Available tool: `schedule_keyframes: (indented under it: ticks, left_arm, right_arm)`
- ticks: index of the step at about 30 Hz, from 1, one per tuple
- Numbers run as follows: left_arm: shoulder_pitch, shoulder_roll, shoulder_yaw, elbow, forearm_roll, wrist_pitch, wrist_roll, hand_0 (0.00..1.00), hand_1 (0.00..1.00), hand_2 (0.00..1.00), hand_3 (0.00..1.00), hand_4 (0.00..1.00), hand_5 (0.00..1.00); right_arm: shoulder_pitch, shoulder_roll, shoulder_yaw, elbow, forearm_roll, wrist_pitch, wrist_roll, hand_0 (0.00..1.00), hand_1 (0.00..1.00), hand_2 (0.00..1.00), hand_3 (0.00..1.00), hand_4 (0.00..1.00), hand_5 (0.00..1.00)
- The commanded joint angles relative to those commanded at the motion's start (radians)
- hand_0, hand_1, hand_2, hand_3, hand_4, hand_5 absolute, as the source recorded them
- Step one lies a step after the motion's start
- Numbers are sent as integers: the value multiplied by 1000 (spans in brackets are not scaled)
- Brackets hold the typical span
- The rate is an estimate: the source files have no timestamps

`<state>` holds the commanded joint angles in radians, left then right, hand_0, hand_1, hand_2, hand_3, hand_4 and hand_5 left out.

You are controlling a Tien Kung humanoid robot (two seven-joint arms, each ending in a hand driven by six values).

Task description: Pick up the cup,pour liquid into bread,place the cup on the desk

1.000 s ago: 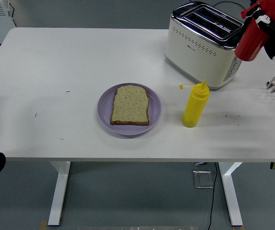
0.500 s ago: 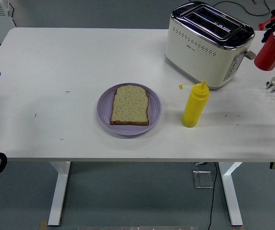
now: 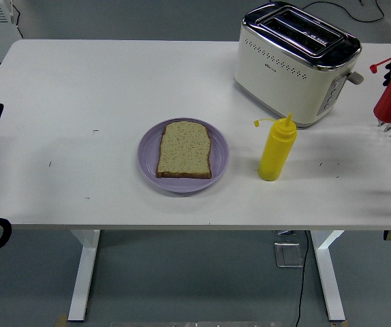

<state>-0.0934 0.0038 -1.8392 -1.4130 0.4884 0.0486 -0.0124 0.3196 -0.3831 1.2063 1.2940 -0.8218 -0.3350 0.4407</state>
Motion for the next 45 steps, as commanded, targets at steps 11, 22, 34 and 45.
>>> schedule_keyframes:
  ticks: [11,22,34,45]
  left_arm:
    - [-2,2,-2,0,1,0,-1,792,749,751,711,505,988]
    - [-6,1,-6,0,1,0,-1,793,750,752,713,507,988]
    - [-8,0,-7,1,1,0,-2,796,752,753,713,508,988]
    - [-7,-2,-6,1,1,0,-2,796,753,753,713,510,990]
  right_arm:
    - [-4,32,-141,-63,122,-71,143,313,247,330,410,381,346]
    - [12,38,-242,-136,158,-106,205,317,250,332,412,389,344]
    - [42,58,-343,-200,159,-128,205,320,250,329,410,396,397]
    - [88,98,-402,-269,162,-137,205,319,249,328,408,393,405]
